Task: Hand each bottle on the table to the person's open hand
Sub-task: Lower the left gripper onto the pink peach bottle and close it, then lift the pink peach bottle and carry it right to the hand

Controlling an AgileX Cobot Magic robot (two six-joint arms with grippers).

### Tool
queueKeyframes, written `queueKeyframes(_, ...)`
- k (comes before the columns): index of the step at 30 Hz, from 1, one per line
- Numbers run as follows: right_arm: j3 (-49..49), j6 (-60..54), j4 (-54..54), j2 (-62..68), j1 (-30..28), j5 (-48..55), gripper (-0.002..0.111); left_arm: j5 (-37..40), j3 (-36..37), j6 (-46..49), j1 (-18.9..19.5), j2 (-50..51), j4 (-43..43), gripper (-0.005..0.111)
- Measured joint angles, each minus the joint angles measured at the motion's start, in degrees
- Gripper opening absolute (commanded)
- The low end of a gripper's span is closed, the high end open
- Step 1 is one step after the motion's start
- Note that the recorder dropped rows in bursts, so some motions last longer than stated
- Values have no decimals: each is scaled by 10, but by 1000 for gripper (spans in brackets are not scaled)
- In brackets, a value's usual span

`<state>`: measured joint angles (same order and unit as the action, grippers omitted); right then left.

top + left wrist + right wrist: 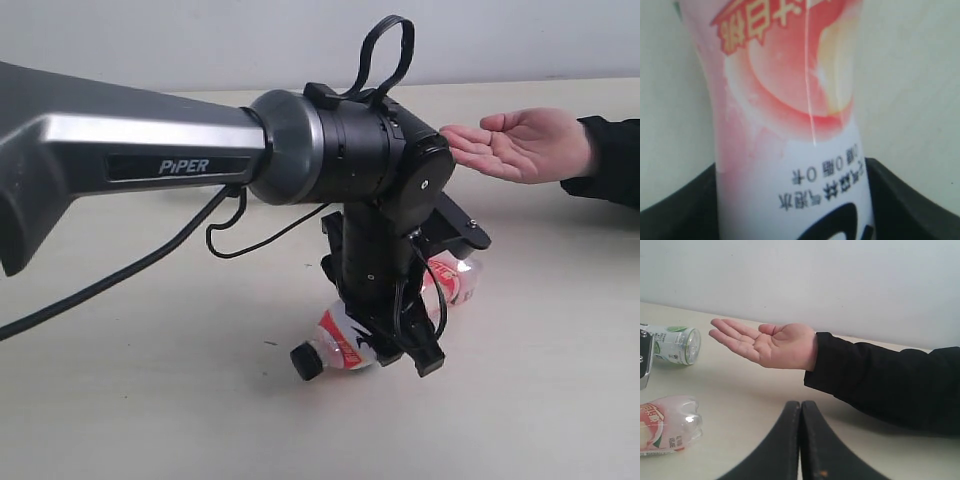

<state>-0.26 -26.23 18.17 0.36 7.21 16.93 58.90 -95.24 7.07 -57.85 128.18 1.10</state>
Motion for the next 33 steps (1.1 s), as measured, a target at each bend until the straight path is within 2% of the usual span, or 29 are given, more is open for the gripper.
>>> queueKeyframes(2,0,0,0,0,0,0,0,6,0,0,0,0,0,6)
queueKeyframes(3,0,0,0,0,0,0,0,9,0,0,0,0,0,0)
queueKeyframes(12,0,0,0,0,0,0,0,43,-14,-4,0,0,0,0)
queueKeyframes(23,0,0,0,0,0,0,0,80,-70,-88,-1,-7,0,0)
queueKeyframes(33,0,0,0,0,0,0,0,106,-117,-138,-7,-59,-1,0)
